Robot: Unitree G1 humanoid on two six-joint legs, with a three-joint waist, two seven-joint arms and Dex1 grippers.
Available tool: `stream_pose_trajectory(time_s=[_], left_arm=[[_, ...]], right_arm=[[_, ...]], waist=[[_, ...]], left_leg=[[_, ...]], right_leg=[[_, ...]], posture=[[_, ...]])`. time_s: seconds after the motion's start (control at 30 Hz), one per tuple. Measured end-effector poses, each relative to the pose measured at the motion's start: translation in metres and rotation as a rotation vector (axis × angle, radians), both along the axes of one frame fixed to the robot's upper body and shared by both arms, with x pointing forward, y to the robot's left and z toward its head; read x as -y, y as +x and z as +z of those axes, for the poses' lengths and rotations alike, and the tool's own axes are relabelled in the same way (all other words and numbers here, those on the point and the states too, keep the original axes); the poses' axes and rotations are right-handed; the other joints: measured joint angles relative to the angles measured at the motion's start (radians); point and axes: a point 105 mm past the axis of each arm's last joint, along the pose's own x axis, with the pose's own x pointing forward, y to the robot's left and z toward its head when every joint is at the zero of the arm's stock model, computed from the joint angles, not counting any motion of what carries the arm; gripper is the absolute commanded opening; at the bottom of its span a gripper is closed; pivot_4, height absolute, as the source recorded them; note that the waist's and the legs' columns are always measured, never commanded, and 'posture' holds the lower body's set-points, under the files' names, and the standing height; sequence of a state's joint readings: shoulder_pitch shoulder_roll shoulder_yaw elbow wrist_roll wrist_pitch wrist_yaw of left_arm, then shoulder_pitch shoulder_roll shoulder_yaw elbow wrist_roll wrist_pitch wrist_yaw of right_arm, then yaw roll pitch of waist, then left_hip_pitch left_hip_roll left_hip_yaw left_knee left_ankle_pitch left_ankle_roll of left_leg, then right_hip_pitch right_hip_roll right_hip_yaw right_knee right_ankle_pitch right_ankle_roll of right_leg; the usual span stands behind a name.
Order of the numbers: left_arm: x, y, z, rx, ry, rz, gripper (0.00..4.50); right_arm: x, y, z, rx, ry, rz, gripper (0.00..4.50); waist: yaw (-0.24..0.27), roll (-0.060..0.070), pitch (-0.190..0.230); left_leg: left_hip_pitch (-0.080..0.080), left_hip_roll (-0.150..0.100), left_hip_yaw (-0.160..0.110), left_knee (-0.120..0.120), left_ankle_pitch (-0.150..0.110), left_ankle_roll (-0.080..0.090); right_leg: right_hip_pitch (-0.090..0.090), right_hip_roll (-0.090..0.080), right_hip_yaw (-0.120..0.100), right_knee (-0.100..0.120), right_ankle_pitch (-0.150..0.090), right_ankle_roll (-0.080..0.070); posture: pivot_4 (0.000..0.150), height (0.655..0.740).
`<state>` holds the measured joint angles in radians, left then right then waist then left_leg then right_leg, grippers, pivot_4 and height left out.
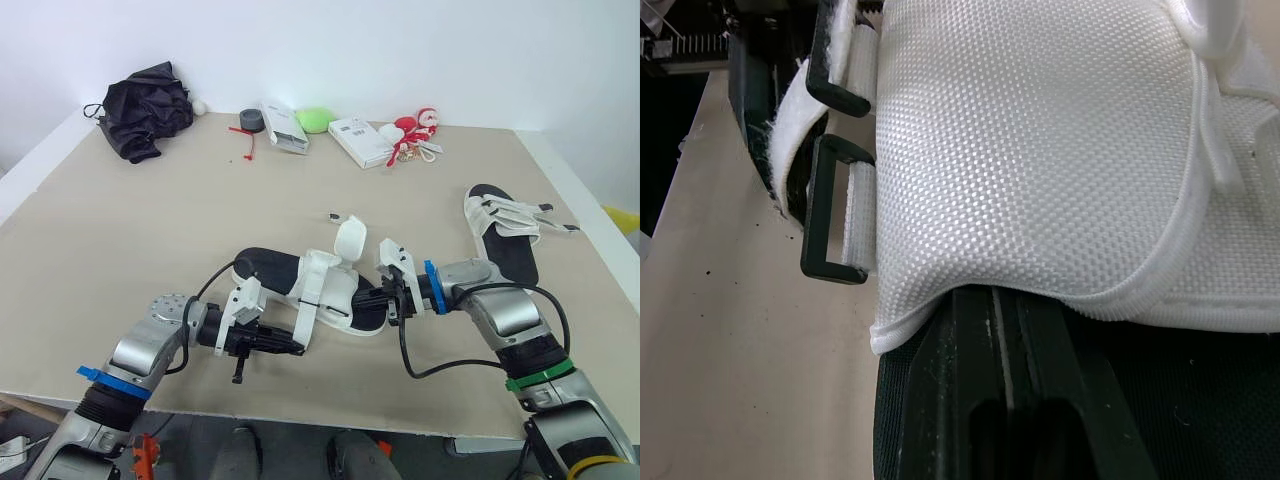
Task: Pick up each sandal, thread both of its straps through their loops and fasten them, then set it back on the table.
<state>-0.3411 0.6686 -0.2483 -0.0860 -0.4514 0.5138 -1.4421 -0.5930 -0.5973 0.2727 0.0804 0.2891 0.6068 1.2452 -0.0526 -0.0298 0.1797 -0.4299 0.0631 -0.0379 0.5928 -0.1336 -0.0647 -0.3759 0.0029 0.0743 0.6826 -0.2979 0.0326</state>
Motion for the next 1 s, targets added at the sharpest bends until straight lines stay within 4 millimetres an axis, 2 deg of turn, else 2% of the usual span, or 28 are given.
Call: stream_pose_trajectory(time_s=[0.07,0.1,0.17,0.2,0.23,0.27,0.33,0.4,0.43,0.47,0.53,0.6,0.63,0.67,0.73,0.77,0.87,1.0], left_arm=[[-0.002,-0.002,0.001,-0.010,0.006,-0.011,0.04],[-0.007,-0.013,0.004,-0.059,0.049,-0.059,0.04],[-0.011,-0.021,0.008,-0.089,0.083,-0.099,0.04],[-0.012,-0.031,0.025,-0.129,0.131,-0.161,0.04],[-0.011,-0.032,0.027,-0.130,0.131,-0.167,0.04],[-0.003,-0.035,0.041,-0.124,0.113,-0.212,0.04],[0.003,-0.036,0.048,-0.174,0.070,-0.212,0.04],[0.032,-0.030,0.089,-0.181,-0.139,-0.246,0.04],[0.040,-0.017,0.111,-0.192,-0.249,-0.194,0.04],[0.040,-0.016,0.111,-0.198,-0.255,-0.190,0.04],[0.044,0.002,0.115,-0.245,-0.327,-0.096,0.04],[0.047,0.037,0.114,-0.314,-0.398,0.089,0.04],[0.047,0.042,0.113,-0.323,-0.402,0.117,0.04],[0.046,0.059,0.109,-0.374,-0.408,0.210,0.04],[0.043,0.068,0.100,-0.410,-0.390,0.275,0.04],[0.042,0.077,0.089,-0.462,-0.367,0.349,0.04],[0.042,0.087,0.065,-0.574,-0.318,0.446,0.04],[0.041,0.090,0.064,-0.619,-0.320,0.464,0.04]], right_arm=[[0.000,0.000,0.000,-0.001,0.000,0.001,0.00],[-0.001,0.000,0.001,0.001,0.002,0.003,0.00],[-0.001,0.000,0.000,0.000,0.001,0.004,0.00],[0.000,0.000,0.001,-0.003,0.002,0.005,0.00],[0.000,0.000,0.000,-0.004,0.002,0.004,0.00],[0.000,0.001,0.001,-0.004,0.001,0.006,0.00],[0.000,0.000,0.001,-0.007,0.002,0.009,0.00],[0.001,0.001,0.002,-0.004,-0.001,0.008,0.00],[-0.002,0.001,0.001,-0.005,0.003,0.015,0.00],[-0.002,0.001,0.001,-0.005,0.004,0.016,0.00],[-0.002,0.000,0.001,-0.007,0.004,0.017,0.00],[-0.002,0.001,0.001,-0.006,0.005,0.012,0.00],[-0.002,0.001,0.001,-0.006,0.005,0.012,0.00],[-0.002,0.002,0.001,-0.006,0.005,0.011,0.00],[-0.002,0.002,0.001,-0.005,0.005,0.011,0.00],[-0.002,0.002,0.001,-0.006,0.004,0.009,0.00],[-0.002,0.002,0.001,-0.004,0.004,0.008,0.00],[-0.001,0.003,0.001,-0.002,0.004,0.004,0.00]], waist=[[0.000,0.000,0.000],[-0.001,-0.001,0.001],[-0.001,-0.001,0.001],[0.001,-0.001,0.001],[0.002,-0.001,0.001],[0.000,-0.001,0.001],[0.001,-0.001,0.001],[0.004,-0.003,0.001],[0.001,-0.002,0.001],[-0.002,-0.001,0.001],[0.000,-0.001,0.001],[0.002,-0.001,0.001],[0.002,-0.001,0.001],[0.003,-0.001,0.001],[0.001,-0.001,0.001],[0.002,-0.001,0.001],[0.002,-0.001,0.001],[0.002,-0.001,0.001]], left_leg=[[0.000,0.000,0.000,0.000,0.000,0.000],[0.000,0.001,0.000,0.000,0.000,0.000],[0.000,0.001,0.000,0.000,0.000,0.000],[0.000,0.001,0.000,0.000,0.000,0.000],[0.000,0.001,0.000,0.000,0.000,0.000],[0.000,0.001,0.002,0.000,0.000,0.000],[-0.001,0.001,0.002,0.000,-0.001,0.000],[-0.002,0.001,0.000,0.002,-0.001,0.000],[-0.002,0.001,0.000,0.002,-0.001,0.000],[-0.001,0.001,0.001,0.002,-0.001,0.001],[-0.001,0.001,-0.001,0.002,-0.002,0.002],[-0.002,0.001,-0.004,0.004,-0.002,0.002],[-0.002,0.001,-0.003,0.004,-0.002,0.002],[-0.001,0.001,-0.004,0.004,-0.002,0.002],[-0.001,0.001,-0.004,0.005,-0.002,0.002],[-0.001,0.000,-0.004,0.005,-0.002,0.002],[-0.001,0.000,-0.004,0.006,-0.002,0.001],[-0.001,0.000,-0.005,0.006,-0.002,0.001]], right_leg=[[0.000,0.000,0.000,0.000,0.000,0.000],[-0.001,0.000,0.000,0.000,0.000,-0.001],[-0.001,0.000,0.000,0.000,0.000,-0.001],[-0.001,0.000,0.000,0.000,-0.002,-0.005],[-0.001,0.000,0.000,0.000,-0.003,-0.005],[-0.001,0.000,0.001,0.000,-0.003,-0.005],[-0.001,0.000,0.001,0.000,-0.001,-0.001],[-0.002,0.001,0.000,0.000,0.000,0.000],[-0.001,0.001,0.000,0.000,0.000,0.001],[-0.001,0.002,0.001,0.000,0.000,0.001],[0.000,0.002,0.000,0.000,0.000,0.002],[0.000,0.004,-0.001,0.000,0.000,0.001],[0.001,0.004,-0.001,0.000,0.000,0.001],[0.002,0.004,-0.001,0.000,0.001,0.002],[0.002,0.004,0.000,0.000,0.001,0.002],[0.003,0.003,0.000,0.000,0.001,0.002],[0.003,0.004,-0.001,0.000,0.001,0.002],[0.004,0.004,-0.001,0.000,0.001,0.002]], posture=[[0.150,0.7322],[0.150,0.7322],[0.150,0.7322],[0.150,0.7322],[0.150,0.7322],[0.150,0.7322],[0.150,0.7322],[0.150,0.7322],[0.150,0.7322],[0.150,0.7322],[0.150,0.7322],[0.150,0.7322],[0.150,0.7322],[0.150,0.7322],[0.150,0.7322],[0.150,0.7322],[0.150,0.7322],[0.150,0.7322]])
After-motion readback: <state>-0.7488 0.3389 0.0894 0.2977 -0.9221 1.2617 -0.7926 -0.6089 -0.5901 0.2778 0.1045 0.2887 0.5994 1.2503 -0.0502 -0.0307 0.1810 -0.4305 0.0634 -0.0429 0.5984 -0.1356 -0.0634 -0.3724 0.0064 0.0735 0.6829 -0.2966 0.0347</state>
